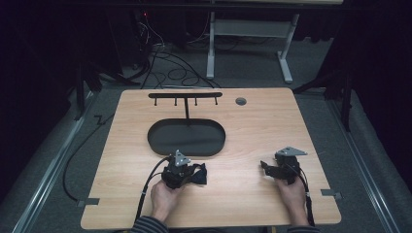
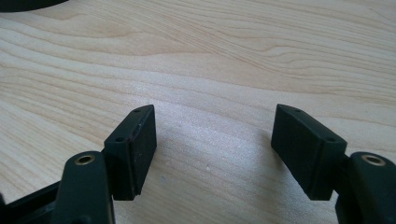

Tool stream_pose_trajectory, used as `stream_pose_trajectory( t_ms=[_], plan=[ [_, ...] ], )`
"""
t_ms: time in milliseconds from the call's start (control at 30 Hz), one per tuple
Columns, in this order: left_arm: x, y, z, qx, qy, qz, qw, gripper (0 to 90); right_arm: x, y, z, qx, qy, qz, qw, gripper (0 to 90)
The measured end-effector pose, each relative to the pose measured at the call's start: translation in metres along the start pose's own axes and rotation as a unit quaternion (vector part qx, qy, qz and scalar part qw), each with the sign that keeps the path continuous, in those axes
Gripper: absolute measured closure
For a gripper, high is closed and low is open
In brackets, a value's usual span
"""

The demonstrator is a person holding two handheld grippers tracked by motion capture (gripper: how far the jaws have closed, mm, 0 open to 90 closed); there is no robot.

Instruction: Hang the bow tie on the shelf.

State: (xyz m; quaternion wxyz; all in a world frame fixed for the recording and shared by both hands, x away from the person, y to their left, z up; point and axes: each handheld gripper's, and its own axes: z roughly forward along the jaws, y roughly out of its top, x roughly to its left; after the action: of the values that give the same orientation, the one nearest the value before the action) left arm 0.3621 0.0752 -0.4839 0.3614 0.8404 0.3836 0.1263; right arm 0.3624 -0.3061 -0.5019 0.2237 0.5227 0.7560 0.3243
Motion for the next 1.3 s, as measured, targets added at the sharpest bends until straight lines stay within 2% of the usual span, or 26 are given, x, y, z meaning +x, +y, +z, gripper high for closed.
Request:
stream_pose_trajectory(
  t_ms=[300,500,833,1033,1300],
  plan=[
    [0.001,0.0,-0.008,-0.014,0.002,0.002,0.9999,89.1,0.0,0.0,0.0,0.0,0.0,0.0,1.0,32.5],
    [0.006,0.001,-0.027,-0.041,-0.007,-0.011,0.9991,89.2,0.0,0.0,0.0,0.0,0.0,0.0,1.0,32.4],
    [0.011,0.007,-0.054,-0.082,-0.003,-0.013,0.9966,89.3,0.0,0.0,0.0,0.0,0.001,0.001,1.0,32.5],
    [0.014,0.008,-0.066,-0.097,-0.001,-0.013,0.9952,89.3,-0.001,0.0,0.0,-0.001,0.002,0.002,1.0,32.5],
    [0.022,0.01,-0.081,-0.12,-0.002,-0.025,0.9924,89.4,-0.001,0.0,0.0,-0.001,0.002,0.002,1.0,32.5]
  ],
)
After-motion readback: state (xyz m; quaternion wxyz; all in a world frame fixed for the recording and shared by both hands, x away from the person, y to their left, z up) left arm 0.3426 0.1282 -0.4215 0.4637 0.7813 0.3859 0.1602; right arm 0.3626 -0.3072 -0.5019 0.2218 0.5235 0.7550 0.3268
